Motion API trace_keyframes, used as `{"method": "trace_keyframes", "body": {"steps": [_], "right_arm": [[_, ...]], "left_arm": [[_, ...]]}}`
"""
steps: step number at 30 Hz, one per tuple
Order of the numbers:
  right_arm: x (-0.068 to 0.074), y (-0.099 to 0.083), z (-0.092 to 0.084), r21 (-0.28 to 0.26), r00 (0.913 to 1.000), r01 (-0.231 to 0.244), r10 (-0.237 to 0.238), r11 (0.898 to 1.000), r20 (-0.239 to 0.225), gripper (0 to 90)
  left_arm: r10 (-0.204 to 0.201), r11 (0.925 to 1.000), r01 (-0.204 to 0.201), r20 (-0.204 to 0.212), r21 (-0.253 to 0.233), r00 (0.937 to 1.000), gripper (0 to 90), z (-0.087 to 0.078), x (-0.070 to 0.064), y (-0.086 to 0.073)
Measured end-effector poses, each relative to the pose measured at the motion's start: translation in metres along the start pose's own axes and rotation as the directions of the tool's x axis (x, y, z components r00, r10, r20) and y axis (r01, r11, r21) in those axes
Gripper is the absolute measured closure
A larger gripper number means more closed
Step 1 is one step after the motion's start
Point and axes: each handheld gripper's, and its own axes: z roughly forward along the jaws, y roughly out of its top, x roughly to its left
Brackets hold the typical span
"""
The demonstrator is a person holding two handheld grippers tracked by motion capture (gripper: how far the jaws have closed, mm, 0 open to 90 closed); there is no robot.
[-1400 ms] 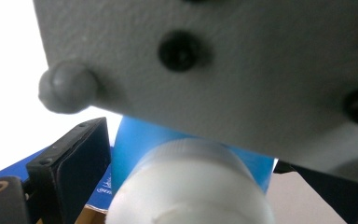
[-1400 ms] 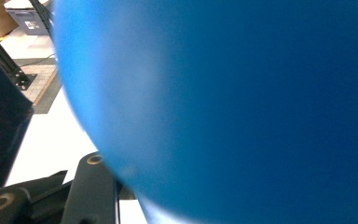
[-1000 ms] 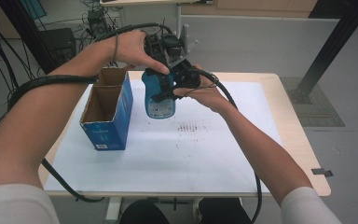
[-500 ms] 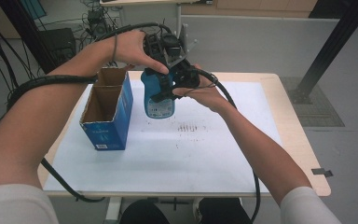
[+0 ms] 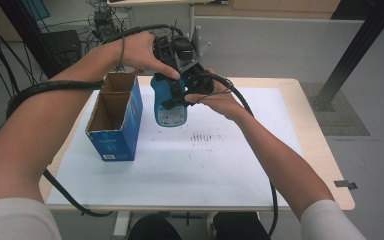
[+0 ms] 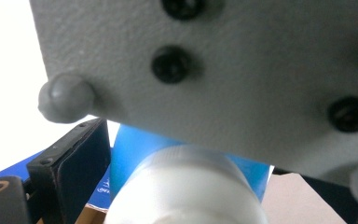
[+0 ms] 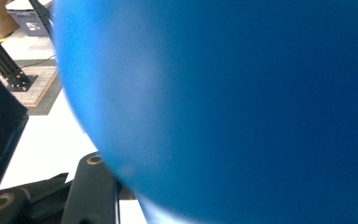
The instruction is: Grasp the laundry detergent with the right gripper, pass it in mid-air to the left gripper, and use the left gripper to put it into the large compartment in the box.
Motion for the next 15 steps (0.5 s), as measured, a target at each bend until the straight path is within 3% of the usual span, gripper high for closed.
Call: {"method": "trace_keyframes", "body": {"steps": [15], "right_arm": [[0.0002, 0.0, -0.0014, -0.001, 1.0, -0.001, 0.001, 1.0, 0.001, 44.0]], "left_arm": [[-0.001, 1.0, 0.001, 0.002, -0.005, 1.0, 5.7, -0.0006, -0.001, -0.0002]]}}
